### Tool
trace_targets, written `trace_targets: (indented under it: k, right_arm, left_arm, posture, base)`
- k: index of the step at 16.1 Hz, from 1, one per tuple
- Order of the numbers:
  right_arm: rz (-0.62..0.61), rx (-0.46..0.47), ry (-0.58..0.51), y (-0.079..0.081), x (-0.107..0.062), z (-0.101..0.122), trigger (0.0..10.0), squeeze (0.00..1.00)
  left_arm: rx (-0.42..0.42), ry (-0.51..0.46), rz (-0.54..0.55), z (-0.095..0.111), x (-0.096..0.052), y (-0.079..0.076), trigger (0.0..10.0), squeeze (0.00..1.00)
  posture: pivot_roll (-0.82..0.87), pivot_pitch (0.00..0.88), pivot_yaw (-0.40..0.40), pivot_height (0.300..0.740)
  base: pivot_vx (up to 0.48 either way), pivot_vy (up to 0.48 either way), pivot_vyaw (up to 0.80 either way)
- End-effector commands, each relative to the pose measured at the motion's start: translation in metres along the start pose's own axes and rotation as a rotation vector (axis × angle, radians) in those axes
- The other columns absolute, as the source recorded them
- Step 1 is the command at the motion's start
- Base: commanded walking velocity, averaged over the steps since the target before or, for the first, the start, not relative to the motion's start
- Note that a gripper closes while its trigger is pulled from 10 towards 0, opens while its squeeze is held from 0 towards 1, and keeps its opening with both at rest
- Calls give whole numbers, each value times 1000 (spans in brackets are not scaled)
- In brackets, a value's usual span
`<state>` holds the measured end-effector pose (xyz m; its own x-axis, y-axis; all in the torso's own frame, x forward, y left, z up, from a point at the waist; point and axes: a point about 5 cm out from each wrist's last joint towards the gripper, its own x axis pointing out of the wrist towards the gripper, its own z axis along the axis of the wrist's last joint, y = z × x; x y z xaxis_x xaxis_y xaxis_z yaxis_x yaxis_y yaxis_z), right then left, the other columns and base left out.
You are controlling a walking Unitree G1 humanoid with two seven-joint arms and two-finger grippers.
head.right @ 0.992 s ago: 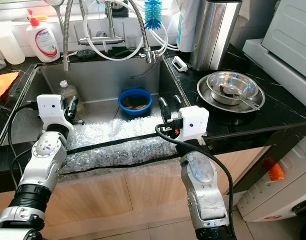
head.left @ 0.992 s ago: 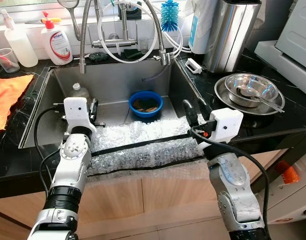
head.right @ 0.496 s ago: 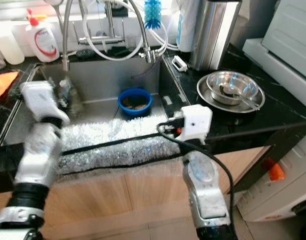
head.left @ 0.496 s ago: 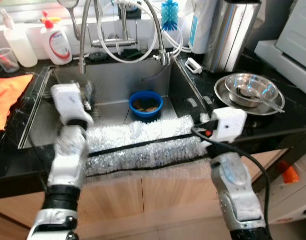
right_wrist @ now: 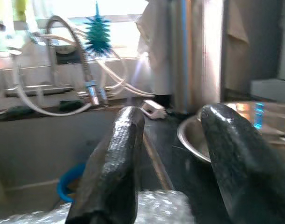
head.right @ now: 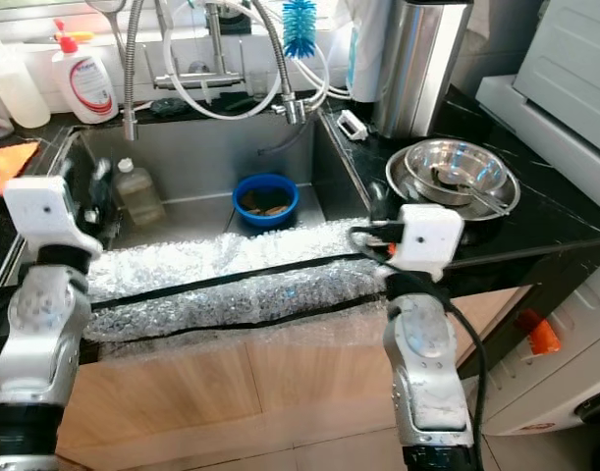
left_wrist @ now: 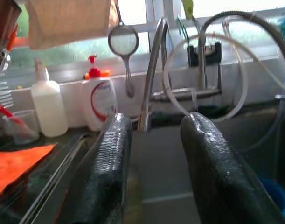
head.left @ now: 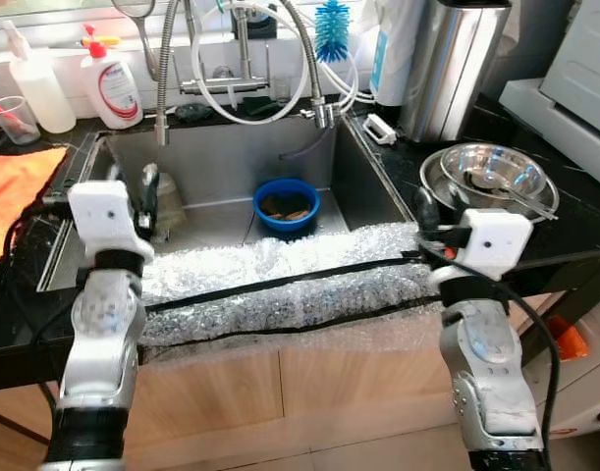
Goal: Kitchen organization
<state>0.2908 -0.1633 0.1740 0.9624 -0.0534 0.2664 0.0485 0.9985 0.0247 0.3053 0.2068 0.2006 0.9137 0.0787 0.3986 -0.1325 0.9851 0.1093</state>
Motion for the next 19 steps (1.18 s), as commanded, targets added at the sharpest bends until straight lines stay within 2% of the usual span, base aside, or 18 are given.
trace_targets:
  k: [1, 3, 4, 6, 8, 10, 14, 19]
  right_arm:
    - [-39, -14, 20, -6, 0, 0, 10000, 1000]
    - [-101, -13, 44, -14, 1, -3, 10000, 969]
    - [-129, -24, 63, -17, 1, -6, 10000, 0]
    - [-177, -13, 85, -22, 1, -9, 10000, 0]
    - [-283, 20, 140, -34, 2, -15, 10000, 0]
    - [-329, 29, 206, -39, 1, -24, 10000, 0]
    - [-416, 27, 193, -48, -1, -22, 10000, 0]
    - [-441, 32, 147, -52, 2, -14, 10000, 0]
  left_arm:
    - [18, -33, -20, 10, 1, -2, 10000, 0]
    - [15, -25, -21, 9, 1, -3, 10000, 0]
    - [18, -18, -26, 9, 0, -4, 10000, 0]
    - [19, -14, -29, 9, 0, -5, 10000, 0]
    - [24, -7, -37, 8, 1, -6, 10000, 0]
    - [36, -5, -48, 9, 2, -7, 10000, 0]
    - [38, 1, -61, 8, 2, -11, 10000, 0]
    - [37, 10, -66, 6, 2, -12, 10000, 0]
  posture:
    - [-20, 0, 26, 740]
    - [-20, 0, 23, 740]
    - [-19, 0, 25, 740]
    - [-19, 0, 25, 740]
    - [-18, 0, 26, 740]
    - [-16, 0, 27, 740]
    - [-15, 0, 30, 740]
    - [-15, 0, 31, 740]
  base:
    - [0, 0, 0]
    - [0, 0, 0]
    - [0, 0, 0]
    - [0, 0, 0]
    - [0, 0, 0]
    - [0, 0, 0]
    - [0, 0, 0]
    - [0, 0, 0]
